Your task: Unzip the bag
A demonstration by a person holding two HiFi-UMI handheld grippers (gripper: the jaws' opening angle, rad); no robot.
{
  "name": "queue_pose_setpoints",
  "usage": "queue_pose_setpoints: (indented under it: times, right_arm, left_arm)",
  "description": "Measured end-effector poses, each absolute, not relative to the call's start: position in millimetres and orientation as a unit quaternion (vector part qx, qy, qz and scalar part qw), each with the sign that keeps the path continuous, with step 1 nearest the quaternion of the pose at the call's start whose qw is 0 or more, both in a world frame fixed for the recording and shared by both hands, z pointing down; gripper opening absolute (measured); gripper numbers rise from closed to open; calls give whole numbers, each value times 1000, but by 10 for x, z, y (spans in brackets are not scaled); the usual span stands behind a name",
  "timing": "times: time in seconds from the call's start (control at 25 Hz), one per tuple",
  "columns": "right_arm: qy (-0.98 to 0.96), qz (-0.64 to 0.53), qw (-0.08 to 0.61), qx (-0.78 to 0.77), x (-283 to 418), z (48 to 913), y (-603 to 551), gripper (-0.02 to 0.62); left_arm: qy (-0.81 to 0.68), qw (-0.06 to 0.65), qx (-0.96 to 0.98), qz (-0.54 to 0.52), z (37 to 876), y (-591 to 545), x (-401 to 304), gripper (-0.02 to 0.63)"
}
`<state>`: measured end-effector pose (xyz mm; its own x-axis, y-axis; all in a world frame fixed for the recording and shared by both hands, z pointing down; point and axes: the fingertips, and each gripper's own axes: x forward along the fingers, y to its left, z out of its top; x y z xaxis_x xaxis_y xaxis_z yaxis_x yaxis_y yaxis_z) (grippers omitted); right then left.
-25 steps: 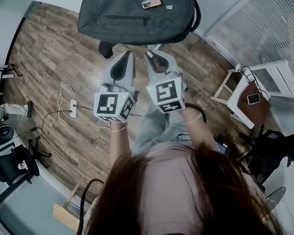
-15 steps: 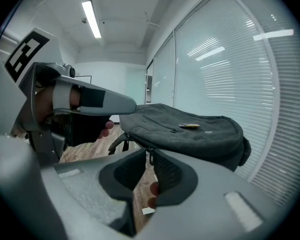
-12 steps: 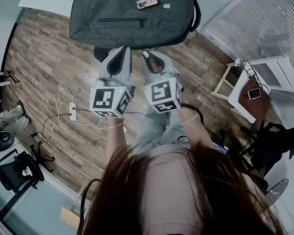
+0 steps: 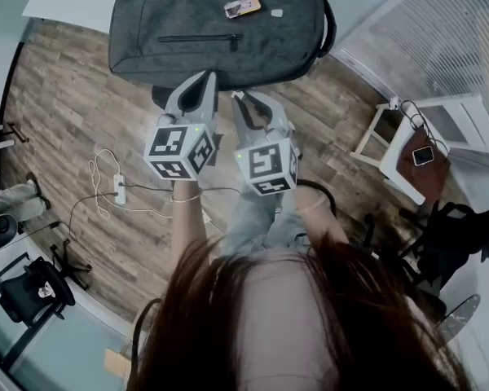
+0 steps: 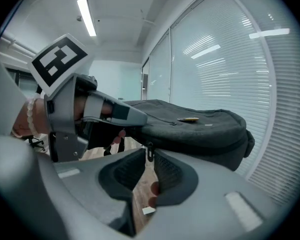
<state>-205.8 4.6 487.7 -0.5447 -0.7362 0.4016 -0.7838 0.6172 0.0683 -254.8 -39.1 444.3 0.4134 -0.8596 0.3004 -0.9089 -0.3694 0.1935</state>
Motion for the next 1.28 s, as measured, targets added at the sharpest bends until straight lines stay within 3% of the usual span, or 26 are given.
queue_pose_setpoints:
  times: [1.08,1.28]
  right_arm:
    - [-881,53,186,431,-2152,4964,37,60]
    - [-885,89,156,430,-2208,4998,10,60]
  left_arm:
    - [-524,186,825,98,4602,-404,-2548,8]
    - [-523,192,826,90,4615,-413,-2555,8]
